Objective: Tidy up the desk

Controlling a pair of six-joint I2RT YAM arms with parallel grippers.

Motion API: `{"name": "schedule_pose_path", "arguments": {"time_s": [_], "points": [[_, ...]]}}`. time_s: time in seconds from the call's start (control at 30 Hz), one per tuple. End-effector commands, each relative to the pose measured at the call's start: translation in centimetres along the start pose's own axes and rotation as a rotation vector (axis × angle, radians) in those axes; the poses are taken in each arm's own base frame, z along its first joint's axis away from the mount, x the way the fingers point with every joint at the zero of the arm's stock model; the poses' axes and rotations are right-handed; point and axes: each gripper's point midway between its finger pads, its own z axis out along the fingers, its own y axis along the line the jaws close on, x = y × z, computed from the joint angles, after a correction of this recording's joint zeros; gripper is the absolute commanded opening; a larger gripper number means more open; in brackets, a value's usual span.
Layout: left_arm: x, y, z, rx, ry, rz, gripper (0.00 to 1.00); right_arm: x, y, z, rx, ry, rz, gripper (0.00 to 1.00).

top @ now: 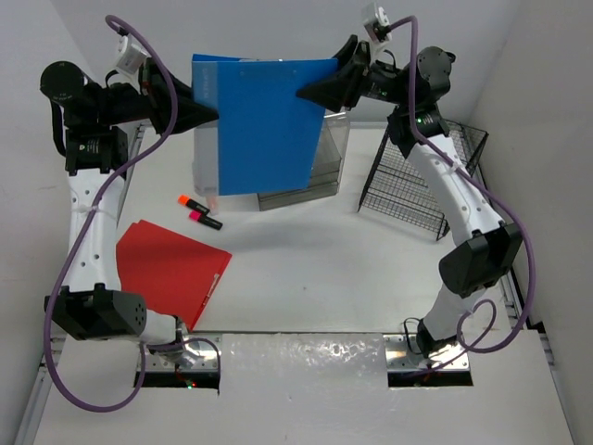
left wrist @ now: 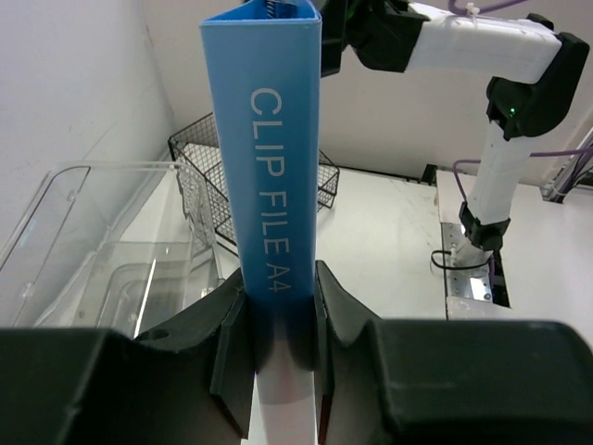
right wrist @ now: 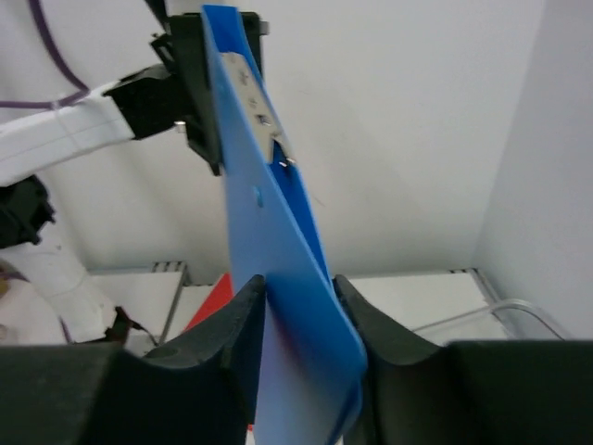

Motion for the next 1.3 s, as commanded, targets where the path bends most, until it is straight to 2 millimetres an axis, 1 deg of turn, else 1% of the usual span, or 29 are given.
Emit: {"name": "schedule_pose_path", "arguments": {"time_s": [0.0, 0.03, 0.07, 0.1, 0.13, 0.17, 0.23, 0.3, 0.33, 0.4, 0.43, 0.47, 0.5, 0.53, 0.57, 0.6, 0.63, 0.67, 0.77, 0.8, 0.83, 1.0, 1.03, 1.07, 1.1, 1.17, 1.2, 1.23, 1.27], "points": [[-1.7, -1.3, 0.5, 0.003, -0.022, 0.094, 0.0, -2.0, 3.6, 0.6, -0.077, -0.001, -0.092, 0.31], [-1.6, -1.3, 0.5, 0.004, -0.022, 0.09, 0.0, -1.7, 3.8, 0.7, -0.074, 0.013, -0.097, 0.25], [-1.7, -1.2, 0.6, 0.003, -0.025, 0.092, 0.0, -1.4, 3.6, 0.7, -0.065, 0.022, -0.136, 0.13], [-1.6, -1.1, 0.6, 0.001, -0.026, 0.089, 0.0, -0.5, 3.8, 0.9, -0.061, 0.048, -0.107, 0.07], [-1.7, -1.0, 0.7, -0.005, -0.029, 0.087, 0.0, -0.7, 4.2, 0.8, -0.058, 0.05, -0.122, 0.0], [-1.7, -0.9, 0.7, -0.007, -0.031, 0.087, 0.0, 0.0, 4.2, 0.7, -0.055, 0.058, -0.127, 0.0], [-1.6, -0.6, 0.8, -0.018, -0.037, 0.08, 0.0, 0.3, 4.8, 0.4, -0.054, 0.061, -0.145, 0.0], [-1.3, -0.2, 0.9, -0.024, -0.038, 0.068, 0.0, 0.4, 5.0, 0.1, -0.027, 0.06, -0.155, 0.0], [-1.3, 0.0, 0.9, -0.029, -0.041, 0.067, 0.0, 0.8, 4.8, -0.1, -0.01, 0.067, -0.153, 0.0], [-0.9, 0.4, 1.0, -0.039, -0.044, 0.057, 0.0, 0.6, 4.8, -0.6, 0.036, 0.078, -0.184, 0.0], [-0.8, 0.6, 1.1, -0.043, -0.045, 0.051, 0.02, 0.7, 5.1, -0.8, 0.044, 0.089, -0.195, 0.0], [-0.6, 0.9, 1.1, -0.047, -0.045, 0.053, 0.13, 0.7, 4.9, -1.0, 0.064, 0.096, -0.2, 0.0], [-0.3, 1.1, 1.1, -0.054, -0.045, 0.053, 0.21, 0.7, 4.9, -1.1, 0.074, 0.103, -0.208, 0.0], [0.0, 1.4, 1.1, -0.063, -0.043, 0.035, 0.32, 0.6, 4.7, -1.3, 0.086, 0.112, -0.237, 0.0], [0.2, 1.7, 1.1, -0.071, -0.041, 0.058, 0.54, 0.9, 4.7, -1.5, 0.1, 0.132, -0.227, 0.0], [0.6, 2.1, 1.1, -0.087, -0.037, 0.039, 0.62, 1.1, 4.6, -1.8, 0.113, 0.155, -0.231, 0.0], [0.8, 2.3, 1.1, -0.097, -0.036, 0.042, 0.69, 0.7, 4.5, -1.8, 0.116, 0.152, -0.25, 0.0], [1.0, 2.6, 1.1, -0.106, -0.034, 0.053, 0.81, 1.2, 4.4, -1.9, 0.118, 0.171, -0.235, 0.0], [1.4, 3.2, 1.0, -0.133, -0.03, 0.05, 0.93, 1.1, 4.7, -2.2, 0.117, 0.189, -0.255, 0.0], [1.5, 3.3, 1.0, -0.136, -0.028, 0.05, 0.94, 0.9, 4.8, -2.3, 0.126, 0.19, -0.259, 0.0], [1.7, 3.4, 1.0, -0.138, -0.025, 0.049, 0.98, 1.0, 4.5, -2.6, 0.133, 0.203, -0.288, 0.0], [2.7, 4.0, 0.9, -0.16, -0.008, 0.019, 0.99, -0.8, 4.6, -3.7, 0.17, 0.208, -0.352, 0.0], [2.8, 4.2, 0.9, -0.163, -0.007, 0.022, 0.99, -0.7, 4.0, -4.3, 0.205, 0.226, -0.349, 0.0], [2.9, 4.4, 0.9, -0.168, -0.005, 0.016, 0.99, -1.1, 3.9, -4.7, 0.223, 0.23, -0.368, 0.0], [3.3, 4.6, 0.8, -0.174, 0.002, 0.0, 0.99, -1.9, 3.7, -5.8, 0.254, 0.232, -0.395, 0.0], [3.5, 4.7, 0.8, -0.175, 0.007, 0.007, 1.0, -2.7, 2.9, -7.0, 0.291, 0.228, -0.407, 0.0], [3.8, 4.7, 0.8, -0.176, 0.013, -0.008, 1.0, -4.1, 2.4, -8.6, 0.339, 0.21, -0.428, 0.0], [4.0, 4.9, 0.7, -0.18, 0.018, 0.003, 1.0, -4.8, 2.5, -9.3, 0.346, 0.199, -0.435, 0.0], [4.3, 5.1, 0.7, -0.19, 0.024, -0.011, 1.0, -5.0, 2.2, -10.2, 0.368, 0.187, -0.414, 0.0]]}}
